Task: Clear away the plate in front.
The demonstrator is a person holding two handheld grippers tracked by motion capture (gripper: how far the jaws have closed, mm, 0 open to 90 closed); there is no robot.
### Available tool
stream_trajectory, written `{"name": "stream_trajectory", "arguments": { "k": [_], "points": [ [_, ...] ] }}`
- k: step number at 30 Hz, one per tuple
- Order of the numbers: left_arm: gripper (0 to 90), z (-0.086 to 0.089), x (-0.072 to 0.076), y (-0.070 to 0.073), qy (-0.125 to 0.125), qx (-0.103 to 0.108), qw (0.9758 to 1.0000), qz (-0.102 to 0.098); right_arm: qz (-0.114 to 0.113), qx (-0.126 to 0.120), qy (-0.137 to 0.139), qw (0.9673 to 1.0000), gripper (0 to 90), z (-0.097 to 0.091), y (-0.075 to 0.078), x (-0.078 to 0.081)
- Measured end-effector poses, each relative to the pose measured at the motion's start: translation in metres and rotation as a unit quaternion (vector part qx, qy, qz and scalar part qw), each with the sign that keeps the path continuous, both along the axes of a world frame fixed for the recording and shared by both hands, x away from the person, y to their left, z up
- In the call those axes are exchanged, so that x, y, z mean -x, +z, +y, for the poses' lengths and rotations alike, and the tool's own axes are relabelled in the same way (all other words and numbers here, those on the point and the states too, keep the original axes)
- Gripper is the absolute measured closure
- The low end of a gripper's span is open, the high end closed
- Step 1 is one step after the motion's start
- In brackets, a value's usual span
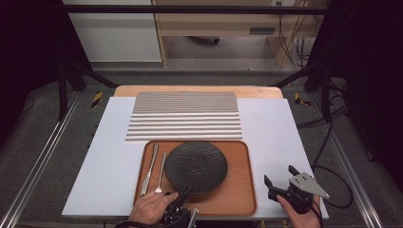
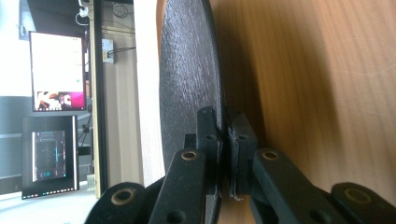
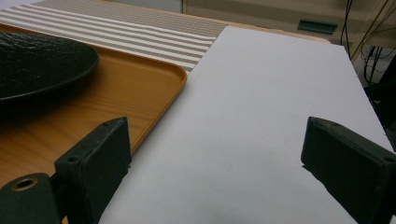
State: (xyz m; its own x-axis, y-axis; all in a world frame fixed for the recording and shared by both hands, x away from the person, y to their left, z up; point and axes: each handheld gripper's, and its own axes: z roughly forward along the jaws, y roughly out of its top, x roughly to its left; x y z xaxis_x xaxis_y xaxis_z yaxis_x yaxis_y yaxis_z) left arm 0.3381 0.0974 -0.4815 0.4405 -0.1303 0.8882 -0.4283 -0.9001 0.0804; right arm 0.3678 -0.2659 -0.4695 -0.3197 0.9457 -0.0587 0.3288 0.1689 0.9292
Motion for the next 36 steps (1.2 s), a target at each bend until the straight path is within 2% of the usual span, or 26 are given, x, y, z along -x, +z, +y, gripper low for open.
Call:
{"name": "stream_trajectory", "arguments": {
  "k": [13,17,18,21,26,29,36],
  "points": [
    [87.1,-0.0007,0.0023,-0.0034,0.009,-0.003,0.9999,0.01,0.003,0.003,0.001,1.0,8.8,0.0008,-0.0007,-0.0005],
    [86.6,-0.0015,0.0034,-0.0045,0.018,-0.024,0.9995,0.008,0.003,0.004,0.002,1.0,8.8,0.0017,-0.0008,-0.0004],
    [86.3,-0.0009,0.003,-0.005,0.018,-0.018,0.9996,0.012,0.003,0.004,0.002,1.0,8.8,0.0017,-0.0009,-0.0005],
    [85.2,-0.0001,0.0023,-0.0053,0.02,-0.02,0.9993,0.023,0.004,0.004,0.003,1.0,8.8,0.0021,-0.001,-0.0005],
    [82.2,-0.0025,0.002,-0.0084,0.02,-0.038,0.9985,0.034,0.003,0.005,0.005,1.0,8.8,0.0026,-0.0007,-0.0004],
    [81.2,-0.0022,0.0008,-0.0079,0.021,-0.031,0.9982,0.048,0.004,0.006,0.005,1.0,8.7,0.0028,-0.0011,-0.0006],
    [79.6,-0.0012,-0.0001,-0.0076,0.026,-0.017,0.9975,0.064,0.004,0.007,0.005,1.0,8.8,0.003,-0.001,-0.0005]
  ]
}}
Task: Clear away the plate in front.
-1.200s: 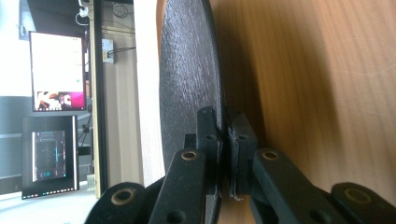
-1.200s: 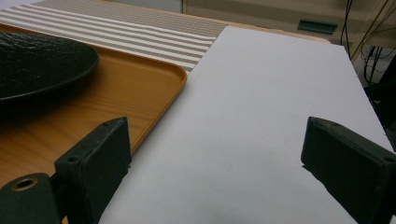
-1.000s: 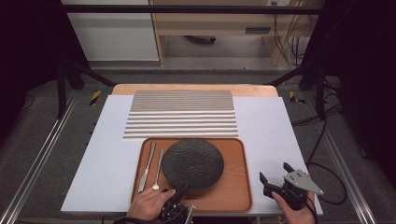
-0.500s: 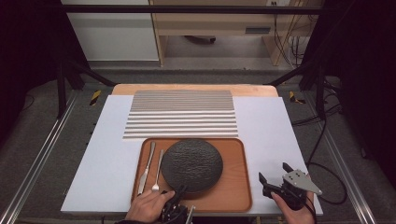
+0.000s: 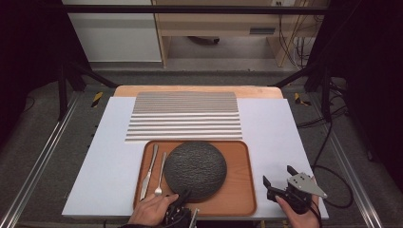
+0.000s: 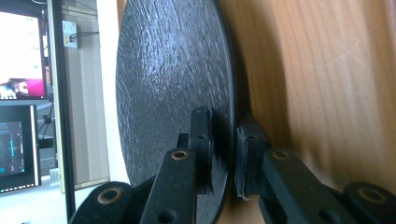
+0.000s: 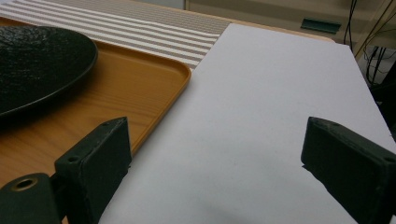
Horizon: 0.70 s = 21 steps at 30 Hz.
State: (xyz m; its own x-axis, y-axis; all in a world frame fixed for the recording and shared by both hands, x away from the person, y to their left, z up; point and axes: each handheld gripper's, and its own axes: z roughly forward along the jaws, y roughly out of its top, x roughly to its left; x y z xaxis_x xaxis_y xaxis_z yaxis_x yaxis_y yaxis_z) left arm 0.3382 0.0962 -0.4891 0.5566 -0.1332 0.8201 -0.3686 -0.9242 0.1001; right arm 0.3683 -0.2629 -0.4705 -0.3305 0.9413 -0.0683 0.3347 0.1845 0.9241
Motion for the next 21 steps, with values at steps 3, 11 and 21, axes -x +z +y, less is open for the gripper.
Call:
{"name": "stream_trajectory", "arguments": {
  "k": [3,11,21],
  "points": [
    [75.2,0.002,-0.002,0.002,0.008,0.018,0.9998,0.009,0.0,0.0,0.0,1.0,8.8,0.0,0.0,0.0],
    [43.6,0.013,-0.013,0.011,0.049,0.106,0.9917,0.053,0.0,0.002,0.001,1.0,8.7,0.001,0.0,0.0],
    [21.1,0.023,-0.024,0.018,0.06,0.225,0.96,0.156,0.001,0.001,0.001,1.0,8.8,0.0,0.0,0.0]
  ]
}}
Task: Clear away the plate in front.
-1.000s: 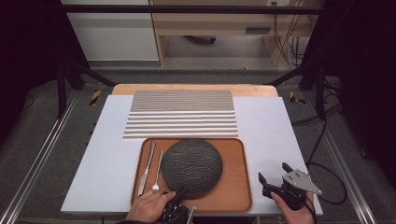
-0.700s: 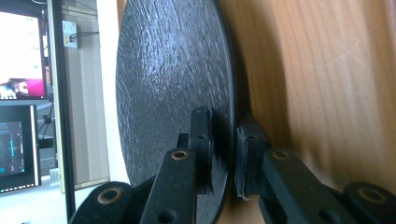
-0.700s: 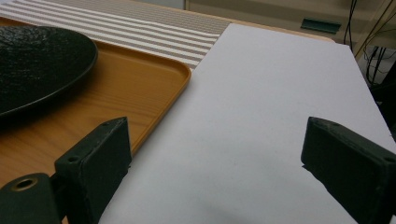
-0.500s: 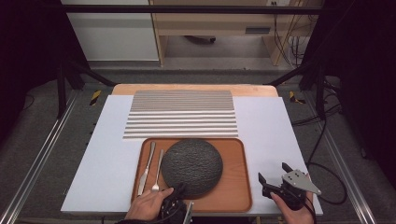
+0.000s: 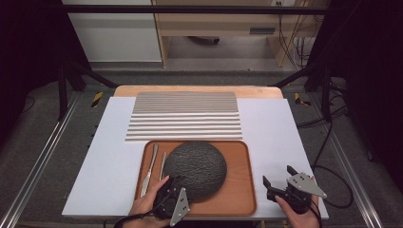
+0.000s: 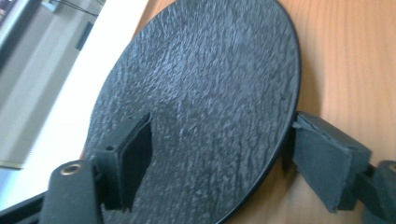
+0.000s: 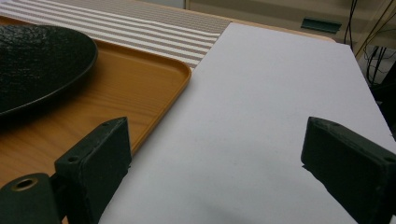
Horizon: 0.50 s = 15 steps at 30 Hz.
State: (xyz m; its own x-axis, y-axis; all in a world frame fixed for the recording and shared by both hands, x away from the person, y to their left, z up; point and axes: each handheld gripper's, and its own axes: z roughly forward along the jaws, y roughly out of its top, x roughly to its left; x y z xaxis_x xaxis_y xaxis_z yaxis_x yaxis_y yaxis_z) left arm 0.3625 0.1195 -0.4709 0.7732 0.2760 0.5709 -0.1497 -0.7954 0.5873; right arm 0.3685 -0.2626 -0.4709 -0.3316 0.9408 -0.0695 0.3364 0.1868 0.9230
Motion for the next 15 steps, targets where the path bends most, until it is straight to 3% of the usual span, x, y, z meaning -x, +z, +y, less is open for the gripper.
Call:
{"name": "stream_trajectory", "arguments": {
  "k": [5,11,15],
  "points": [
    [16.7,0.003,-0.001,0.004,0.001,0.042,0.9989,0.02,0.0,0.0,-0.001,1.0,8.8,0.0,0.0,0.0],
    [13.7,0.009,-0.005,0.009,0.009,0.092,0.9952,0.033,0.003,0.0,-0.001,1.0,8.8,0.0,-0.001,0.0],
    [13.4,0.013,-0.008,0.012,0.013,0.113,0.9929,0.034,0.003,0.0,-0.001,1.0,8.7,0.0,-0.001,0.0]
  ]
}}
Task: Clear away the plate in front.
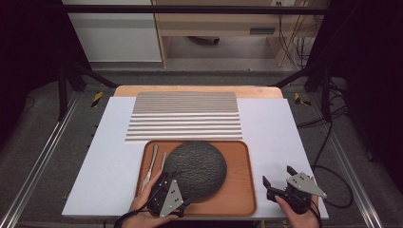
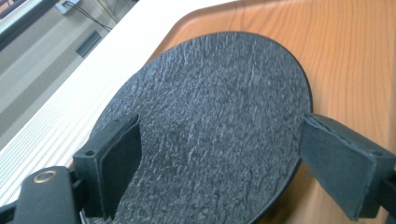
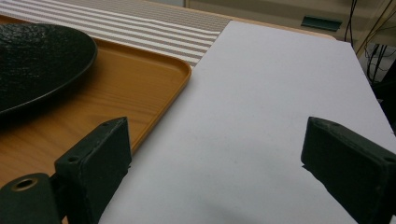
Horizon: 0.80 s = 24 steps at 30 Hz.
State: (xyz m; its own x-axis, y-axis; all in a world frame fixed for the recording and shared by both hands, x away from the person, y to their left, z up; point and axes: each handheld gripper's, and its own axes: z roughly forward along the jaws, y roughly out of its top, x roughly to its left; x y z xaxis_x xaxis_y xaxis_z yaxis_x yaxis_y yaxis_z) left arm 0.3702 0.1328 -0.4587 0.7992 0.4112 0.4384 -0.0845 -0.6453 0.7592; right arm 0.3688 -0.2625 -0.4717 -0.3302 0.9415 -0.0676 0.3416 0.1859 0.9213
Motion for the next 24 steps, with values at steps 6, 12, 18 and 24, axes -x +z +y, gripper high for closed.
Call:
{"name": "stream_trajectory", "arguments": {
  "k": [6,12,18,24],
  "points": [
    [13.6,0.008,-0.005,0.003,0.019,0.02,0.9996,-0.005,-0.002,0.0,0.001,1.0,8.8,0.0,0.0,0.0],
    [13.1,0.019,-0.01,0.008,0.036,0.062,0.9974,-0.004,-0.001,0.001,0.001,1.0,8.7,0.0,0.0,0.0],
    [12.0,0.03,-0.015,0.012,0.055,0.101,0.9934,0.0,-0.002,0.001,0.001,1.0,8.8,0.001,0.001,0.0],
    [8.7,0.047,-0.022,0.019,0.084,0.151,0.9848,-0.019,-0.001,-0.005,0.002,1.0,7.6,0.0,0.001,0.0]
  ]
}}
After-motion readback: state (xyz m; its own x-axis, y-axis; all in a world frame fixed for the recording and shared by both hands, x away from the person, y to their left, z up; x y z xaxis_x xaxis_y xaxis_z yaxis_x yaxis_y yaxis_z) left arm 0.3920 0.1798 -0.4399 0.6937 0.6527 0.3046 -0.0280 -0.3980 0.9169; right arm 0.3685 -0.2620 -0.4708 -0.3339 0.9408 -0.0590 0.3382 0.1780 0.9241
